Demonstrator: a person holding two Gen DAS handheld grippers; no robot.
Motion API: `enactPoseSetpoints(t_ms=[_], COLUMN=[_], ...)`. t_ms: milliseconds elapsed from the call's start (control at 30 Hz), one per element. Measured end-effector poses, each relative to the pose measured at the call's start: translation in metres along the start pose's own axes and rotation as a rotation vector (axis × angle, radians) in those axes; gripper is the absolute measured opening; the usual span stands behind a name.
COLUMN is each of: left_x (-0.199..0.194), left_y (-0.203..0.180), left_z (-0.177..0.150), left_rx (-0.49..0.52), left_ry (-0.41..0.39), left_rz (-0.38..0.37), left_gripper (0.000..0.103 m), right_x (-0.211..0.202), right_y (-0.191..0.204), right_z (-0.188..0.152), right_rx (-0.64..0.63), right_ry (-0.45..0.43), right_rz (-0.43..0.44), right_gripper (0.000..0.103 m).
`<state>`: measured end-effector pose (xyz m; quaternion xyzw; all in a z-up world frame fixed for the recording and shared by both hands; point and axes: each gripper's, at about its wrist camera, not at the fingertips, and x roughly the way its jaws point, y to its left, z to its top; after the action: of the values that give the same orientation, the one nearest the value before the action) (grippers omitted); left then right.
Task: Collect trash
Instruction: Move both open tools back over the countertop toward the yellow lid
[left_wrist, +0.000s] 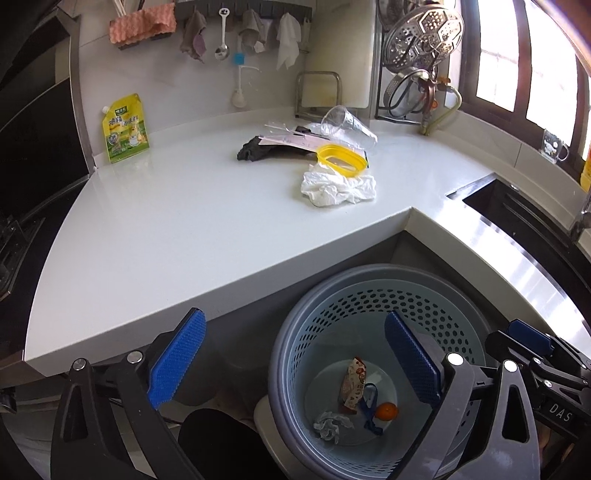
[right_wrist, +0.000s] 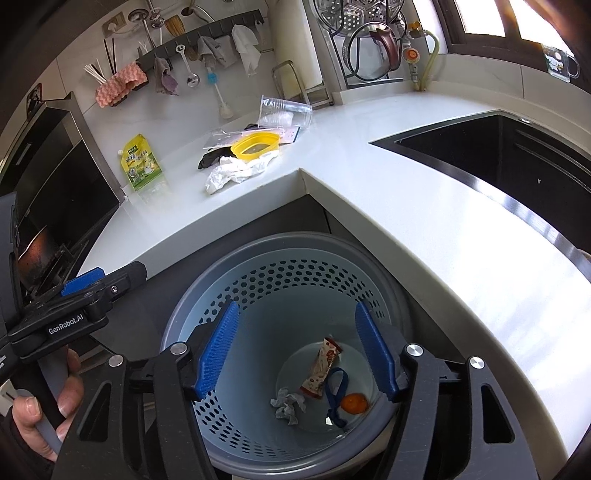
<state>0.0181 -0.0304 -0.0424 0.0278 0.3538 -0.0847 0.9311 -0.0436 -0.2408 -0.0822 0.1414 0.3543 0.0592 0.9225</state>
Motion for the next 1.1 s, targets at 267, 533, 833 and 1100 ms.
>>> enactPoseSetpoints(t_ms=[267,533,833,1100], left_x=[-0.004,0.008,0.034,0.054], left_y=[0.018,0.032,0.038,0.042], left_z=[0.028,0.062,0.085,0.091], left_rx=[-0.042,-0.098,-0.127,-0.123], left_ry=[-0.048,-0.064,-0.022,0.009], left_rz=[0.045,0.09,0.127,0.158], left_gripper=[0.096,0.097,0.097,0.096], right_x=[0.006,0.041,0.108,0.176], right_y=[0.013,0.029,0.036,0.049], right_z=[0.049,0.12,0.185,0.212], right_rx=[-0.075,-0.207,-0.322,-0.413], right_ry=[-0.046,-0.027,0.044,0.14], right_rz=[0.014,0.03,0.066,0.13], right_gripper=[0.071,0.074,0.077,0.077])
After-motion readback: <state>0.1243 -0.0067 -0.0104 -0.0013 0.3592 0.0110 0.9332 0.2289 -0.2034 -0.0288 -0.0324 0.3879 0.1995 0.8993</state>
